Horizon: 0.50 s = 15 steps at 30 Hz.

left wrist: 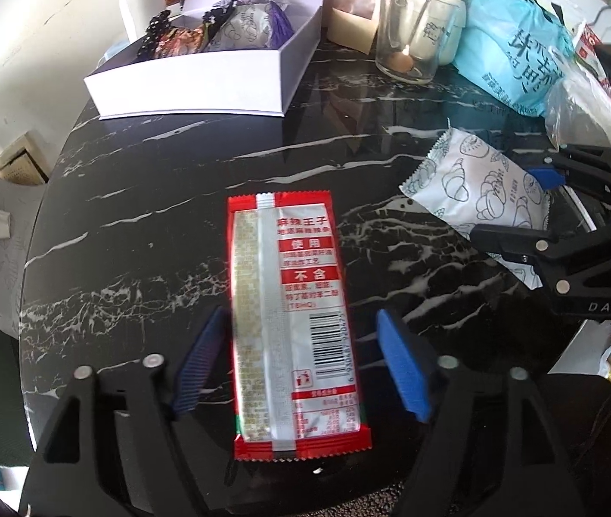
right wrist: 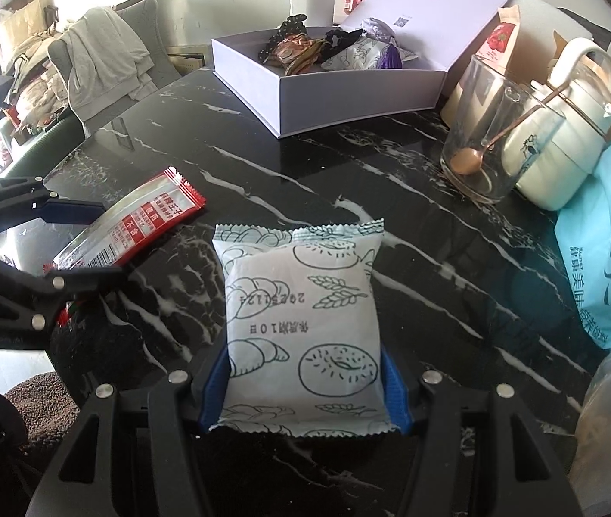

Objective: Organize objects
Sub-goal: 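Lift the snack strip and bread pouch with both grippers and carry them toward the box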

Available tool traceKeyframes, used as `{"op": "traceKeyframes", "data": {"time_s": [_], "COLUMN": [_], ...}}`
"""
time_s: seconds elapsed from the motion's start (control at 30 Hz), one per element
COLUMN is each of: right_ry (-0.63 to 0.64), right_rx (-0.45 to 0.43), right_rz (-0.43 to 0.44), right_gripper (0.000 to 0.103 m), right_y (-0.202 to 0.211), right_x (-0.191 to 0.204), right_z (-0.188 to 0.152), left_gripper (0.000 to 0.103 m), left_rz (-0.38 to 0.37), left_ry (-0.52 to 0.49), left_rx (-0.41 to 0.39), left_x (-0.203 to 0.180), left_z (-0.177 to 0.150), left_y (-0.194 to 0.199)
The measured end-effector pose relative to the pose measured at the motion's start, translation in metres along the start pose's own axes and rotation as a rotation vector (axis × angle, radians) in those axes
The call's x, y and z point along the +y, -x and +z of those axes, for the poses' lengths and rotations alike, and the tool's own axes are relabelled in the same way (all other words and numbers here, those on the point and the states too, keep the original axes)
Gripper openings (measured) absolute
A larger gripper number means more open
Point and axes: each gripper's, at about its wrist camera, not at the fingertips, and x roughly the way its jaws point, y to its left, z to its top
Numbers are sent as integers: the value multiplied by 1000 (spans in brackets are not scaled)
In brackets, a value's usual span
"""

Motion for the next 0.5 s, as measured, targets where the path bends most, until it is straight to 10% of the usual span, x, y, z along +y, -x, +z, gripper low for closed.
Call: {"op": "traceKeyframes", "data": {"time_s": [0.17, 0.5], "right_ry": [3, -35], "right_rx": [-1, -13], "right_rz": [2, 26], "right_gripper": [70, 74], "right_y": [-4, -11], "right_x": [1, 0], "right_z": [-1, 2], "left_gripper": [78, 50], "left_rz": [0, 13], "left_ry": [4, 38], "left_rx": [-12, -55], "left_x": [2, 10], "left_z": [3, 7], "left_y": [-3, -1]}}
